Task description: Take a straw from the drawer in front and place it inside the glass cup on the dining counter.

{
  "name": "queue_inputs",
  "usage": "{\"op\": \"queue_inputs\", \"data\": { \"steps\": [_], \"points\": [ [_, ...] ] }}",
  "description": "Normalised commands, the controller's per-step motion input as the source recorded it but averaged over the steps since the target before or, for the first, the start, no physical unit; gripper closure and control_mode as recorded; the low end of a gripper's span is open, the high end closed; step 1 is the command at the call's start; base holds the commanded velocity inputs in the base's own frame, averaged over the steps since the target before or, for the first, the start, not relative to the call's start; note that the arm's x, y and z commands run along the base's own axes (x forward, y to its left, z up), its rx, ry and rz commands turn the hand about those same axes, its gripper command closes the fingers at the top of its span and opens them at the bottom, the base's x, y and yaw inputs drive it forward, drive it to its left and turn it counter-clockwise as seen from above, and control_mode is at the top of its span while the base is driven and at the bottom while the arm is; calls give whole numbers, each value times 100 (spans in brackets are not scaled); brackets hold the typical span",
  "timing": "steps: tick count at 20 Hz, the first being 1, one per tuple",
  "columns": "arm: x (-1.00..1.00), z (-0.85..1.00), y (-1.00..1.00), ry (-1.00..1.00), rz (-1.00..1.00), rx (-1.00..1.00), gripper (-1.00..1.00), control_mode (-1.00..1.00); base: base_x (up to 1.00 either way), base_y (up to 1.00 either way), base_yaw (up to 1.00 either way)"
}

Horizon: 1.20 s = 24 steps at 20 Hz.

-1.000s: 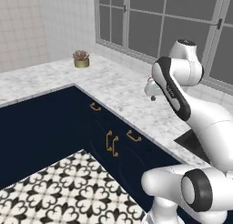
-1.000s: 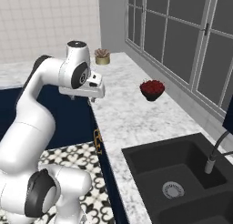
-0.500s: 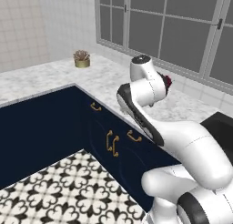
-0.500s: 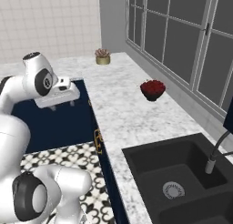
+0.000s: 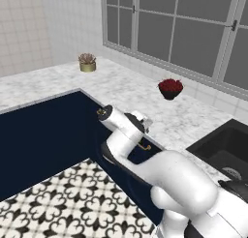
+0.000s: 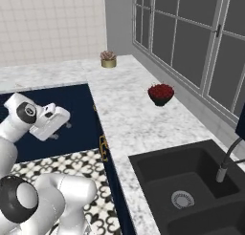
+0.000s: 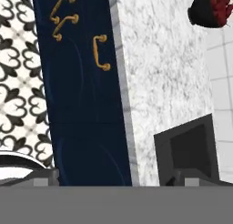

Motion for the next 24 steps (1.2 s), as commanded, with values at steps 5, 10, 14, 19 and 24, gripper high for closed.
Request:
{"op": "queue_inputs", "data": {
  "steps": [5, 10, 14, 19, 24],
  "points": [
    [31, -71, 5, 0, 0, -37, -100, -100, 0, 0, 0],
    [28, -60, -3, 0, 0, -28, -100, -100, 0, 0, 0],
    [41, -50, -24, -9, 0, -15, -100, -100, 0, 0, 0],
    [50, -38, -24, -13, 0, -3, -100, -100, 0, 0, 0],
    [53, -49, -1, -10, 0, -2, -100, -100, 0, 0, 0]
  ]
}}
